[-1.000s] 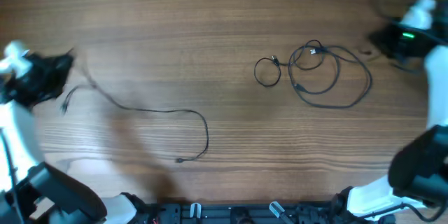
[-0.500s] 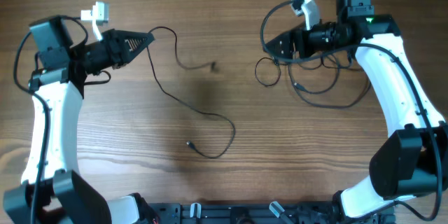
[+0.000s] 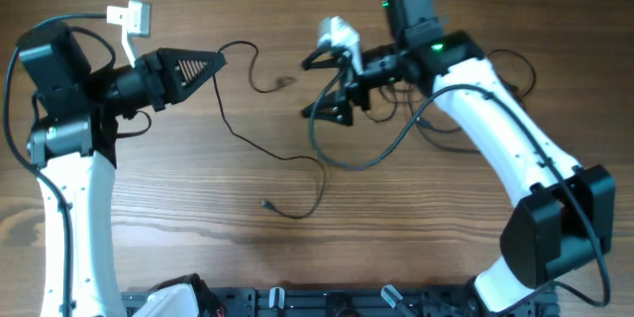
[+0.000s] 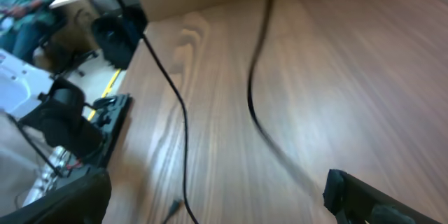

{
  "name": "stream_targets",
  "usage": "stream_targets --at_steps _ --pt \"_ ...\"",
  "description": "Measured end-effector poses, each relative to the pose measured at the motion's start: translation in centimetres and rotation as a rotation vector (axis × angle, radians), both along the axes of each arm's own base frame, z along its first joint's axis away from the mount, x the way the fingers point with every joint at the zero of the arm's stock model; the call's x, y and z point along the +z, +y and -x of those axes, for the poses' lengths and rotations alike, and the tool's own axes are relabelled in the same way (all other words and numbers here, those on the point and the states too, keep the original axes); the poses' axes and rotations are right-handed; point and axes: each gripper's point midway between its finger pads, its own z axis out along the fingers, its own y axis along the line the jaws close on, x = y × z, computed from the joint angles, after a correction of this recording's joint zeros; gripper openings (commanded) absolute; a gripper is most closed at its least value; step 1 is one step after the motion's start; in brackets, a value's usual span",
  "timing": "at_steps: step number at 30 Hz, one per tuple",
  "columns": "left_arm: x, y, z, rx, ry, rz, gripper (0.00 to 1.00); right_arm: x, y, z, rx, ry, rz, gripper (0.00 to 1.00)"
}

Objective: Untangle cables

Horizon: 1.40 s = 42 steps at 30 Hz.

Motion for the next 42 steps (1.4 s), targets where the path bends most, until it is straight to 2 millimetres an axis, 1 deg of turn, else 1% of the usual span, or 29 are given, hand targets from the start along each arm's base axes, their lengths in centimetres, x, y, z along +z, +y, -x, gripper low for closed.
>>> stream_targets --at_steps 5,7,10,13,16,19,22,24,26,28,30,32,35,37,40,42 --pt "1.0 -0.2 0.8 -0.001 -0.032 -0.007 0.04 0.0 2.4 2.2 0.089 -0.036 -0.013 1.0" --pt "1.2 -0.2 0.9 -0.001 -0.024 -0.002 0.04 -0.2 2.9 2.6 0.103 -0.036 -0.013 0.99" --pt "1.5 -0.2 0.8 0.001 -0.012 0.008 0.04 -1.8 4.7 3.8 0.156 -0.012 0.0 1.0" --pt "1.8 -0.2 0.6 0.004 0.011 0.021 0.04 -2.8 6.0 4.4 0.185 -0.016 0.006 1.0" --pt "2.0 -0.2 0.6 0.007 0.05 0.038 0.04 -3.3 7.1 4.2 0.178 -0.039 0.009 1.0" --pt "2.0 -0.2 0.6 0.009 0.075 0.049 0.04 -3.5 7.7 2.7 0.117 -0.065 0.024 1.0" --pt "2.0 -0.2 0.5 0.01 0.089 0.054 0.04 -4.0 7.9 0.6 0.008 -0.074 0.068 1.0" --pt "2.0 -0.1 0.5 0.01 0.095 0.057 0.04 -4.3 7.8 0.0 -0.035 -0.055 0.092 1.0" --pt "2.0 0.0 0.5 0.016 0.096 0.058 0.04 -4.9 7.5 0.0 -0.062 -0.01 0.124 1.0" --pt "2.0 0.5 0.4 0.031 0.096 0.058 0.04 -5.8 7.0 0.5 -0.079 0.056 0.174 1.0" --pt "2.0 1.0 0.2 0.047 0.097 0.06 0.04 -7.1 5.9 1.4 -0.092 0.14 0.239 1.0" --pt "2.0 1.7 0.1 0.069 0.099 0.062 0.04 -7.6 5.1 1.4 -0.108 0.179 0.268 1.0" --pt "2.0 2.2 -0.1 0.085 0.108 0.067 0.04 -7.6 4.4 0.7 -0.126 0.175 0.269 1.0" --pt "2.0 2.3 -0.1 0.089 0.115 0.07 0.04 -7.5 4.2 0.0 -0.124 0.132 0.256 1.0" --pt "2.0 2.3 -0.1 0.09 0.129 0.076 0.04 -6.6 4.8 -0.6 -0.09 0.031 0.203 1.0" --pt "2.0 2.3 -0.1 0.091 0.141 0.081 0.04 -5.5 5.6 -0.7 -0.044 -0.04 0.142 1.0"
